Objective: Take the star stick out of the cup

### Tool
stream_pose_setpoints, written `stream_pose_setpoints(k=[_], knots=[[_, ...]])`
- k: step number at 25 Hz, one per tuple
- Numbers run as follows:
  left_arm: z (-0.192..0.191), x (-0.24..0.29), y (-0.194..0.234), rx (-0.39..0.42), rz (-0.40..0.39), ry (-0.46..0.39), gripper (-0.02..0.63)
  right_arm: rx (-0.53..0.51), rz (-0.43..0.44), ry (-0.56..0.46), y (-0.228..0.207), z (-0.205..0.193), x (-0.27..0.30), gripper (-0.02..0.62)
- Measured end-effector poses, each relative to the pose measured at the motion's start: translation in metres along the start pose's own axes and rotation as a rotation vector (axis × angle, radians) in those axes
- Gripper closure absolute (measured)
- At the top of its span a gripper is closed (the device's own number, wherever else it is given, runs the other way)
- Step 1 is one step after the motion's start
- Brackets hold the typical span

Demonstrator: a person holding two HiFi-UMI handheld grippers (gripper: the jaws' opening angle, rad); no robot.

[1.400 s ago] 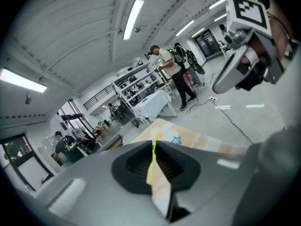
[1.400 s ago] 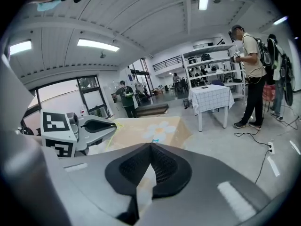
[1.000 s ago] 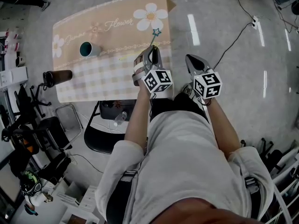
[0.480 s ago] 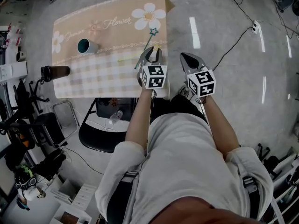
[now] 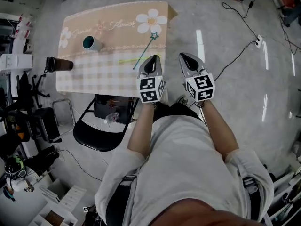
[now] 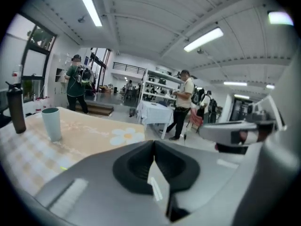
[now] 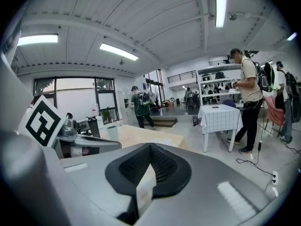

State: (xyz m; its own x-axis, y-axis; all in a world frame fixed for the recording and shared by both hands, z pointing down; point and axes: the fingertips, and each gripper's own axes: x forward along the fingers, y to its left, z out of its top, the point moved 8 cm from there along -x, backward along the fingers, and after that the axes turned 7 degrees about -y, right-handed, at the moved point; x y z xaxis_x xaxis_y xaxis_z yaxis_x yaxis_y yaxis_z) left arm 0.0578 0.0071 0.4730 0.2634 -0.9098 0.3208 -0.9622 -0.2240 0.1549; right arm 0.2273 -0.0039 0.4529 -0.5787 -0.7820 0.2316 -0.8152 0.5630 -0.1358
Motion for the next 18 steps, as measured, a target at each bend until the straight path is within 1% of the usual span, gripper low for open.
stream_pose_setpoints(k=[1, 3, 6, 8, 13, 18], knots=[[0.012, -0.008, -0.010, -0.009, -0.007, -0.042, 0.603, -0.008, 0.004, -0.040, 0.000, 0.011, -0.005, 0.597], [0.033, -0.021, -0.030, 0.009, -0.005, -0.109, 0.603, -0.029, 0.005, -0.117, 0.000, 0.033, -0.017, 0.597], [0.055, -0.035, -0.051, 0.055, 0.014, -0.175, 0.603, -0.074, -0.003, -0.208, -0.001, 0.061, -0.036, 0.597], [0.065, -0.040, -0.063, 0.065, 0.016, -0.207, 0.603, -0.098, -0.004, -0.247, -0.003, 0.075, -0.049, 0.597], [0.078, -0.048, -0.091, 0.074, -0.003, -0.257, 0.603, -0.150, -0.021, -0.273, -0.008, 0.091, -0.071, 0.597], [0.085, -0.047, -0.109, 0.113, -0.025, -0.275, 0.603, -0.150, -0.035, -0.288, -0.015, 0.097, -0.083, 0.597]])
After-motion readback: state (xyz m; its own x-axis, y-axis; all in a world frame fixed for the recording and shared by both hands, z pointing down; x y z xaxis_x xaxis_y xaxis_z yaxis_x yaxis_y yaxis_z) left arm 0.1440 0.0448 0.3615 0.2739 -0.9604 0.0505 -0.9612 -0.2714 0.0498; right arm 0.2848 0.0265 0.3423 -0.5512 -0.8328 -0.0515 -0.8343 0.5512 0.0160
